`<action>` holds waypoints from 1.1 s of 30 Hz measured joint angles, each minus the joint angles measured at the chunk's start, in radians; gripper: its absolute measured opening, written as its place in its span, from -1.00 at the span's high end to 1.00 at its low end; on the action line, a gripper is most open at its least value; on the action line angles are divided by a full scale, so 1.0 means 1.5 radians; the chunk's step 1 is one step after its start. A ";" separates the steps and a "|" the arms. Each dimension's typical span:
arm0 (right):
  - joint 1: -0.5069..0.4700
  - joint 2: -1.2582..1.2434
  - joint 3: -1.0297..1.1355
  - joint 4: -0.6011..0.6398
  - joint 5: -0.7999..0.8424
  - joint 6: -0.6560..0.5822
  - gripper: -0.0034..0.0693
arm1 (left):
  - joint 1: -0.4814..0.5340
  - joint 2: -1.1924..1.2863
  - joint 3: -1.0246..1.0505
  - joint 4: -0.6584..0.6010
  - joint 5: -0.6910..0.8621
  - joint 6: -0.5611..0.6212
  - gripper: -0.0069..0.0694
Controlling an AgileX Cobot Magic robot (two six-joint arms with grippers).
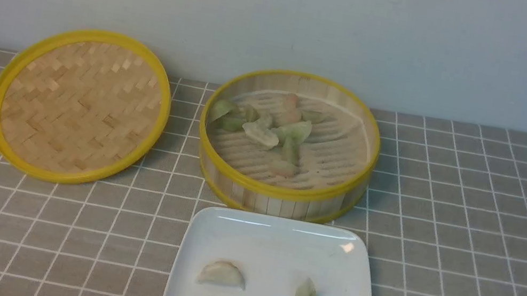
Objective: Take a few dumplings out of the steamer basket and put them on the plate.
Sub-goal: Use the left arm to grab a dumpling from the steamer
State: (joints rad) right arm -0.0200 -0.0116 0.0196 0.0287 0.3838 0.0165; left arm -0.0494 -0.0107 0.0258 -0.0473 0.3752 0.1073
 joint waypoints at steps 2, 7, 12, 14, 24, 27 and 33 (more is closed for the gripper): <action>0.000 0.000 0.000 0.000 0.000 0.000 0.94 | 0.000 0.000 0.000 0.000 0.000 0.000 0.83; 0.000 0.000 0.000 0.000 0.000 0.000 0.94 | 0.000 0.000 0.000 0.000 0.000 0.000 0.83; 0.000 0.000 0.000 0.000 0.000 0.000 0.94 | 0.000 0.000 0.000 0.000 0.000 0.000 0.83; 0.000 0.000 0.000 0.000 0.000 0.000 0.94 | 0.000 0.000 0.000 0.000 0.000 0.000 0.83; 0.000 0.000 0.000 0.000 0.000 0.000 0.94 | 0.000 0.000 0.000 0.000 0.000 0.000 0.83; 0.000 0.000 0.000 0.000 0.000 0.000 0.94 | 0.000 0.000 0.000 0.000 0.000 0.000 0.83; 0.000 0.000 0.000 0.000 0.000 0.000 0.94 | 0.000 0.000 0.001 -0.012 -0.013 -0.004 0.83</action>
State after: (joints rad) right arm -0.0200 -0.0116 0.0196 0.0287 0.3838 0.0165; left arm -0.0494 -0.0107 0.0268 -0.0657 0.3562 0.1016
